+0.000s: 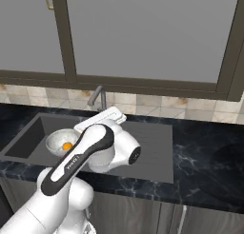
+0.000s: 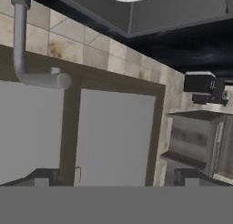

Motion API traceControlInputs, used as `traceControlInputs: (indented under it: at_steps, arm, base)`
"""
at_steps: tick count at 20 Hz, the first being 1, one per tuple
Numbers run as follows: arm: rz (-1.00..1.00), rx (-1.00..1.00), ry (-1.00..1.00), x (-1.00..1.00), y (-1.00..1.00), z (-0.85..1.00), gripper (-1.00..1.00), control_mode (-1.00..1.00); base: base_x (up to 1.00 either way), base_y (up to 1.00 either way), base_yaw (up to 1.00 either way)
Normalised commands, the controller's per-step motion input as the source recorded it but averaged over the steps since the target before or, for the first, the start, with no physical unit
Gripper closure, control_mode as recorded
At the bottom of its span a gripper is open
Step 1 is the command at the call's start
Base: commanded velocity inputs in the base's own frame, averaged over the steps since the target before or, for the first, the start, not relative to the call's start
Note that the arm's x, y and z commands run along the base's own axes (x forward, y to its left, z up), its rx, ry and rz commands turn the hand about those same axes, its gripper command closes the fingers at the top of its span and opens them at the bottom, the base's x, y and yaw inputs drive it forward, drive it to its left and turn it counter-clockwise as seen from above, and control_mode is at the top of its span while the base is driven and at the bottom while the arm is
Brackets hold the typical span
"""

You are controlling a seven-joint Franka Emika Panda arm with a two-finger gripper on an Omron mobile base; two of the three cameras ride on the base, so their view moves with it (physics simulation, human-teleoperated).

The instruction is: Pick the orange from the cabinet and place it in the bowl. Then pick the bowl and place it in the sink. Then turn on the sink facuet.

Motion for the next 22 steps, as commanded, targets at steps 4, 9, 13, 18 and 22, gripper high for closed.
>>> traceControlInputs:
  at_steps: [4,9,13,18,22]
  arm:
    - [0.00,0.02,0.10,0.50,0.04,-0.21,-1.00,-1.00]
    - [-0.01,0.00,0.01,0.58,0.00,-0.37,-1.00,-1.00]
    - [-0.02,0.00,0.00,0.76,0.00,-0.39,-1.00,-1.00]
    - [-0.02,0.00,0.00,0.89,0.00,-0.33,-1.00,-1.00]
    - [0.00,0.00,0.00,0.64,-0.14,-0.31,-1.00,-1.00]
  base:
    - [0.00,0.00,0.00]
    - [0.00,0.00,0.00]
    - [0.00,0.00,0.00]
    - [0.00,0.00,0.00]
    - [0.00,0.00,0.00]
